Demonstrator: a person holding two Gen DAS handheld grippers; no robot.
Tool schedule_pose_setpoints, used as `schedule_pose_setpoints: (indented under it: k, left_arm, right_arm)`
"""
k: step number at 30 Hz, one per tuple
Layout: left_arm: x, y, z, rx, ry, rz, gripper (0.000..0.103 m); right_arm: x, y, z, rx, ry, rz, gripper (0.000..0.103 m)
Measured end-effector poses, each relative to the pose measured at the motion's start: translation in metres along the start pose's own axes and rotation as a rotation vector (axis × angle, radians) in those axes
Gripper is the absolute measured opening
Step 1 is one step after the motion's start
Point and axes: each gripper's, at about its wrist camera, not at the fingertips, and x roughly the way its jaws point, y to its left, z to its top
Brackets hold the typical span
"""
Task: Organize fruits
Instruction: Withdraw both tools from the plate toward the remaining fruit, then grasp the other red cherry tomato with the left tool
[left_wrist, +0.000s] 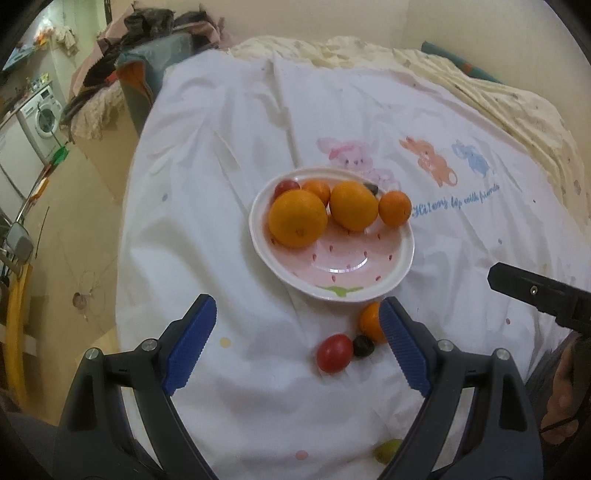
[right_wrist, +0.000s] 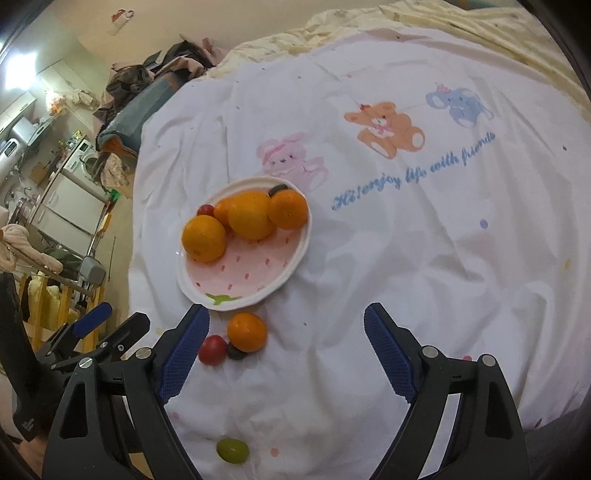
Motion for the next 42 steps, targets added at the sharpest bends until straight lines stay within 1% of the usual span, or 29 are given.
schedule_pose_setpoints:
  k: [4, 7, 8, 10, 12, 15, 16, 17, 18, 19, 20, 21, 22, 23, 24, 27, 29, 31, 34, 35, 38, 42]
  left_arm:
    - [0.012, 0.001, -0.005, -0.021, 0.053, -0.018, 0.088]
    - [0.033, 0.005, -0.01, -0.082, 0.153, -0.068, 0.088]
    - [0.042, 0.007, -0.014, -0.119, 0.2, -0.091, 0.088]
    - [0.052, 0.006, -0.02, -0.153, 0.248, -0.126, 0.088]
    - [0.062, 0.001, -0.025, -0.143, 0.292, -0.119, 0.088]
    - [0.071, -0.007, -0.031, -0.101, 0.339, -0.078, 0.086]
    - [0.073, -0.008, -0.032, -0.094, 0.343, -0.067, 0.08]
    - [0.075, -0.008, -0.032, -0.092, 0.348, -0.065, 0.071]
    - [0.076, -0.008, -0.033, -0.094, 0.356, -0.069, 0.066]
    - [0.077, -0.008, -0.034, -0.098, 0.359, -0.073, 0.056]
    - [0.079, -0.007, -0.033, -0.102, 0.362, -0.08, 0.049]
    - [0.079, -0.007, -0.034, -0.101, 0.36, -0.089, 0.046]
    - [0.078, -0.008, -0.033, -0.098, 0.354, -0.102, 0.041]
    - [0.079, -0.009, -0.032, -0.091, 0.353, -0.112, 0.033]
    - [0.078, -0.01, -0.032, -0.084, 0.35, -0.127, 0.026]
    - [0.073, -0.012, -0.029, -0.057, 0.344, -0.132, 0.026]
    - [0.07, -0.014, -0.027, -0.036, 0.345, -0.104, 0.026]
    - [0.065, -0.011, -0.025, -0.047, 0.339, -0.119, 0.026]
    - [0.054, -0.004, -0.023, -0.068, 0.306, -0.106, 0.026]
    - [0.052, -0.002, -0.023, -0.073, 0.299, -0.099, 0.026]
    - [0.049, 0.006, -0.021, -0.104, 0.285, -0.087, 0.026]
    - [0.044, 0.015, -0.021, -0.125, 0.274, -0.072, 0.026]
  right_arm:
    - [0.011, -0.012, -0.004, 0.034, 0.04, -0.013, 0.088]
    - [0.015, -0.017, -0.003, 0.08, 0.053, 0.014, 0.088]
    - [0.017, -0.018, -0.002, 0.091, 0.059, 0.02, 0.088]
    - [0.021, -0.019, -0.002, 0.104, 0.067, 0.023, 0.088]
    - [0.025, -0.019, -0.002, 0.11, 0.078, 0.031, 0.088]
    - [0.027, -0.017, -0.002, 0.102, 0.084, 0.034, 0.088]
    - [0.027, -0.017, -0.002, 0.098, 0.085, 0.032, 0.088]
    - [0.028, -0.016, -0.002, 0.096, 0.086, 0.029, 0.088]
    - [0.028, -0.016, -0.002, 0.095, 0.087, 0.029, 0.088]
    - [0.029, -0.016, -0.002, 0.095, 0.09, 0.03, 0.088]
    - [0.029, -0.017, -0.002, 0.096, 0.092, 0.031, 0.088]
    - [0.03, -0.017, -0.002, 0.097, 0.093, 0.032, 0.088]
    - [0.031, -0.016, -0.002, 0.096, 0.097, 0.031, 0.088]
    - [0.032, -0.016, -0.002, 0.092, 0.099, 0.029, 0.088]
    - [0.032, -0.016, -0.002, 0.09, 0.101, 0.027, 0.088]
    - [0.034, -0.014, -0.003, 0.082, 0.107, 0.024, 0.088]
    - [0.035, -0.013, -0.003, 0.075, 0.114, 0.021, 0.088]
    - [0.038, -0.011, -0.005, 0.069, 0.129, 0.027, 0.088]
    - [0.049, -0.005, -0.007, 0.051, 0.179, 0.054, 0.088]
    - [0.055, -0.001, -0.007, 0.039, 0.205, 0.062, 0.087]
    - [0.07, 0.011, -0.006, -0.007, 0.251, 0.08, 0.079]
    - [0.088, 0.025, -0.008, -0.049, 0.282, 0.089, 0.075]
